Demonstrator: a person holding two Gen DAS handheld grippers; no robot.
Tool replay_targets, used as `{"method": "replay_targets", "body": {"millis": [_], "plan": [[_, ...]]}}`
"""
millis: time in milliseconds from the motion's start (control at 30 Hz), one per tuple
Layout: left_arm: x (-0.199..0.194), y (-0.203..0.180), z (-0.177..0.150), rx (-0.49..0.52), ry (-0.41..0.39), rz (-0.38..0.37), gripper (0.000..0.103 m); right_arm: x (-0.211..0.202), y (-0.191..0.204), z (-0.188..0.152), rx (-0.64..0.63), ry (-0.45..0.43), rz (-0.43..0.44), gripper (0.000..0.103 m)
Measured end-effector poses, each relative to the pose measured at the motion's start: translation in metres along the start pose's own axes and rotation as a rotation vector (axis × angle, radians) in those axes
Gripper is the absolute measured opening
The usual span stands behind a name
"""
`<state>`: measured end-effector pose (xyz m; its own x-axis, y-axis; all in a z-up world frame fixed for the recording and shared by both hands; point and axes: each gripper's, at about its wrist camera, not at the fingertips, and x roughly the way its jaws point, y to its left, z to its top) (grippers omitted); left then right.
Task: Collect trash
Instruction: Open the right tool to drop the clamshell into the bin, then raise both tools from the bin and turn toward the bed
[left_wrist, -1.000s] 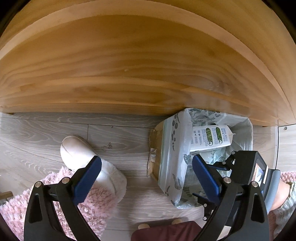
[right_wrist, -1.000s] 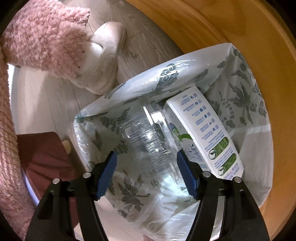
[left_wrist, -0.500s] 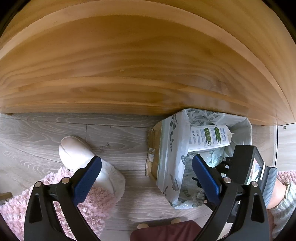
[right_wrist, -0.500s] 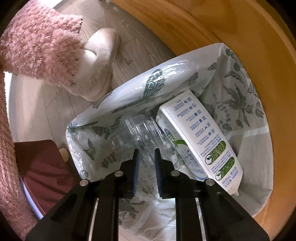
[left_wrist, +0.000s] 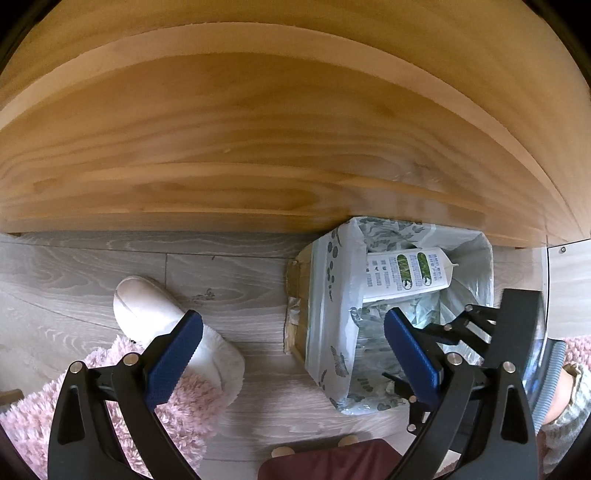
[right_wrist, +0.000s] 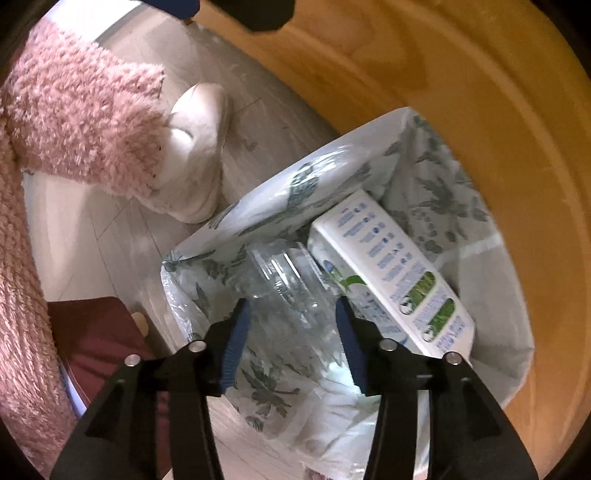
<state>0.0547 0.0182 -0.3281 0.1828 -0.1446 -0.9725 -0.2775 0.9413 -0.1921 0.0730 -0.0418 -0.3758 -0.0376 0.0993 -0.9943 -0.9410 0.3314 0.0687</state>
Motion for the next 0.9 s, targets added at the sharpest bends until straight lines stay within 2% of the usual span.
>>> {"method": "replay_targets", "body": {"millis": [133,200,400,467,533,900], "plan": [[-0.004,-0.002,0.0,0.006,-0.011,-0.007,0.095,-0.008,-0.006,-0.003,0.059,-0.005,-0.045,0.047],[-0.005,-0.003,0.001,0.007,-0.014,-0.01,0.095,-0.011,-0.008,-0.005,0.083,-0.002,-0.081,0.051],[-0.009,-0.006,0.0,0.016,-0.025,-0.02,0.095,-0.014,-0.016,-0.015,0.155,0.03,-0.174,0.07],[-0.011,-0.007,-0.001,0.022,-0.029,-0.026,0.095,-0.015,-0.017,-0.018,0.187,0.051,-0.211,0.08],[-0.013,-0.009,-0.001,0.027,-0.033,-0.029,0.095,-0.017,-0.02,-0.021,0.22,0.064,-0.23,0.084],[-0.022,-0.02,-0.005,0.069,-0.069,-0.026,0.095,-0.052,-0.022,-0.034,0.367,-0.007,-0.277,0.091]]}}
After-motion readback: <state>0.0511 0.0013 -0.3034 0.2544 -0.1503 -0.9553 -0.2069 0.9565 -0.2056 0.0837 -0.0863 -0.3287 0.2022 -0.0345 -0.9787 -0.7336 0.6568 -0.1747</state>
